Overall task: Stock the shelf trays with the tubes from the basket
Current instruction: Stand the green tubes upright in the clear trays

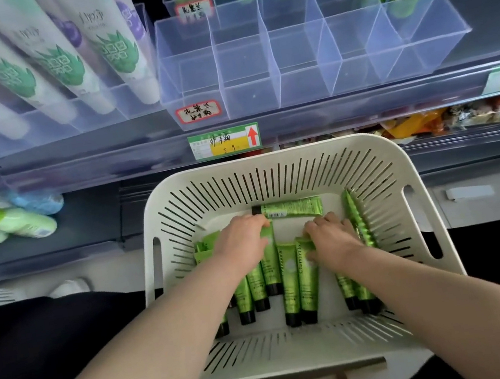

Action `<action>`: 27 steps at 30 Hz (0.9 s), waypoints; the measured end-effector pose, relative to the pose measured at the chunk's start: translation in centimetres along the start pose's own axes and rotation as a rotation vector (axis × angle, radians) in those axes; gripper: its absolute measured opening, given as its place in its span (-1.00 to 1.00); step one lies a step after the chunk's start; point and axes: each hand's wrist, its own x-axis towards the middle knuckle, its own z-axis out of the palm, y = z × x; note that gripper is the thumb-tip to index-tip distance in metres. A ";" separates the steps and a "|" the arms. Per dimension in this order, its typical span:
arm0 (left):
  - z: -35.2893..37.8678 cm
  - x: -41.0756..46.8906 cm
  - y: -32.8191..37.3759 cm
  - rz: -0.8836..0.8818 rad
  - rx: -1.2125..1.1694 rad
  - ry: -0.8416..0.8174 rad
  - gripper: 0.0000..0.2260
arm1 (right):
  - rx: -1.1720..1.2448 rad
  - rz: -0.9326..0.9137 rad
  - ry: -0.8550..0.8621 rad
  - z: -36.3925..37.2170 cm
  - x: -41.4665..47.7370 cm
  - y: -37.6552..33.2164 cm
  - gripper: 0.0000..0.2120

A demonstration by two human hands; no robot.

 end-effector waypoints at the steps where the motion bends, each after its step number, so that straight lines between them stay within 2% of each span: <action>1: 0.0 0.0 0.0 -0.006 0.000 -0.004 -0.67 | 0.101 0.019 -0.018 -0.3 -0.1 0.0 -0.59; 3: 0.2 -0.1 0.0 -0.020 0.002 -0.012 -0.67 | 0.293 0.041 -0.050 -1.1 -0.6 0.0 -0.63; 5: 0.4 0.1 0.2 -0.028 0.000 -0.013 -0.68 | 0.349 0.025 -0.038 -2.3 -1.4 0.1 -0.67; 10: 1.6 0.8 1.4 -0.041 0.036 -0.033 -0.62 | 0.306 -0.077 0.231 -5.1 -4.5 0.7 -0.70; 13: 2.6 1.5 2.2 -0.100 0.103 -0.133 -0.54 | 0.231 -0.130 0.398 -5.7 -6.1 1.5 -0.69; 18: 3.9 1.9 4.0 -0.039 0.393 -0.259 -0.40 | 0.184 -0.111 0.471 -5.0 -7.2 2.5 -0.69; 23: 4.8 2.5 3.9 0.001 0.580 -0.288 -0.50 | 0.147 -0.071 0.488 -4.6 -6.9 2.8 -0.69; 27: 4.8 2.8 3.6 -0.017 0.532 -0.244 -0.65 | 0.144 -0.089 0.497 -4.7 -6.7 2.7 -0.75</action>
